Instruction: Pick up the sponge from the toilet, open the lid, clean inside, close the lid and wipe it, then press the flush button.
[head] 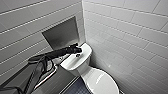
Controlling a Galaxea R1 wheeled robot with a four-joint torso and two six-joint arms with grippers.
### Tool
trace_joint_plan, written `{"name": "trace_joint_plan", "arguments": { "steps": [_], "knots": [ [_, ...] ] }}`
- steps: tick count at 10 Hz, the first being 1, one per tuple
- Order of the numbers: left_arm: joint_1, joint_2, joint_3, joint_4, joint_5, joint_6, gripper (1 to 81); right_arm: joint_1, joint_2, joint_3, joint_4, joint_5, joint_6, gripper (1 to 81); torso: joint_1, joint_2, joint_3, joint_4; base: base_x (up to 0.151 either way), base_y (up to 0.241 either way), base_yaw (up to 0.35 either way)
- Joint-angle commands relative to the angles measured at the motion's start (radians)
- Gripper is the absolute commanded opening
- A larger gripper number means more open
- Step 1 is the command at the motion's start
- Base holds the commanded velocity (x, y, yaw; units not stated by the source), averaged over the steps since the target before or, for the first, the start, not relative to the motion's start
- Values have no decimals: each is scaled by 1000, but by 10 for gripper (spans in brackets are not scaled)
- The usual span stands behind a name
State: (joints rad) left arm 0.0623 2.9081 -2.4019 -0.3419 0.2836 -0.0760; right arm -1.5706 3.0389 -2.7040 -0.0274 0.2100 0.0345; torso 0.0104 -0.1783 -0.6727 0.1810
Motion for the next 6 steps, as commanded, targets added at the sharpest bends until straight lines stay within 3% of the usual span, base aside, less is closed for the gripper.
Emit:
{"name": "trace_joint_plan", "arguments": {
  "steps": [1,6],
  "knots": [
    [-177,-119,104,-42,16,2,10,-30,10,14,-16,-78,-1,10,0,0,0,0,0,0,0],
    [-129,-484,649,-34,37,4,10,-13,11,14,-14,-78,-1,10,0,0,0,0,0,0,0]
  ]
}}
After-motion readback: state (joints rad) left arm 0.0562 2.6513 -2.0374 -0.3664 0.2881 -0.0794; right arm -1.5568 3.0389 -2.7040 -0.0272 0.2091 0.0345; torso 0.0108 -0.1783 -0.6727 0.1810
